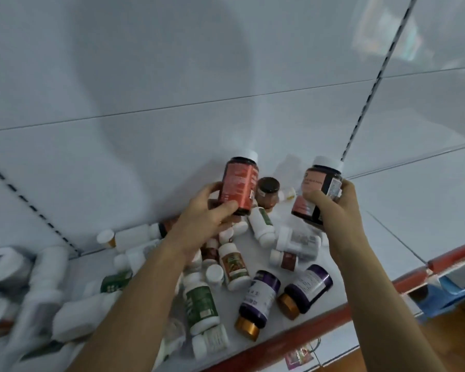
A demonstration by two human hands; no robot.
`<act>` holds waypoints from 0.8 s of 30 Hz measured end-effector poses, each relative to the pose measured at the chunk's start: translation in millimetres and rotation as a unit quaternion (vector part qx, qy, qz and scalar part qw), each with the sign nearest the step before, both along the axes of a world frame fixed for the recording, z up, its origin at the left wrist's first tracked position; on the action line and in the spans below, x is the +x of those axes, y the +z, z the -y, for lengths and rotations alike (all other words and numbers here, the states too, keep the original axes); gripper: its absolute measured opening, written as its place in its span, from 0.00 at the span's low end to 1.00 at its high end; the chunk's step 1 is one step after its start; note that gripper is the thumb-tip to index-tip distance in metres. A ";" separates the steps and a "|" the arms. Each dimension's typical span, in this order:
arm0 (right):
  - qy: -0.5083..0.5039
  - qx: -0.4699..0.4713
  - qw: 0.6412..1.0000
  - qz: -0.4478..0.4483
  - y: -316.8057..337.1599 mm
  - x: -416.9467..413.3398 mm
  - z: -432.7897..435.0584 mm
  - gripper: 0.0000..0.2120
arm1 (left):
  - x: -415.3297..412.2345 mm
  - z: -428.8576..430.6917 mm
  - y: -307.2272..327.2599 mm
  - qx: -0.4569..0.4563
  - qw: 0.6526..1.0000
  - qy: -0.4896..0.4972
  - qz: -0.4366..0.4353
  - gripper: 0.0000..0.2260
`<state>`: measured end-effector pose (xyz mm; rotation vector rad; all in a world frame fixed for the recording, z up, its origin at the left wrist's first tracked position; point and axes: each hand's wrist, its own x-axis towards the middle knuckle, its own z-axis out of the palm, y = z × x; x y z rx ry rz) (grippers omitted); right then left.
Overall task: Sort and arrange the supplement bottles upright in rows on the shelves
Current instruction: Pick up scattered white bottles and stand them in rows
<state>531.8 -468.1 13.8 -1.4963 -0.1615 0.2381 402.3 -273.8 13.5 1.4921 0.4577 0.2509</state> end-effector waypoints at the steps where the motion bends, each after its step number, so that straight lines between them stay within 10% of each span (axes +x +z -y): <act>1: 0.015 -0.007 1.000 0.012 3.8 -6.0 -13.2 0.22 | -22.8 -9.4 7.0 -0.027 0.999 0.028 0.025 0.21; 17: 0.405 0.006 0.912 0.069 29.5 -237.0 -241.1 0.27 | -357.8 -118.4 48.2 -0.016 0.869 0.454 0.198 0.27; 24: 0.538 -0.031 0.837 0.099 26.1 -366.0 -300.2 0.23 | -516.4 -106.5 10.8 0.071 0.763 0.640 0.046 0.42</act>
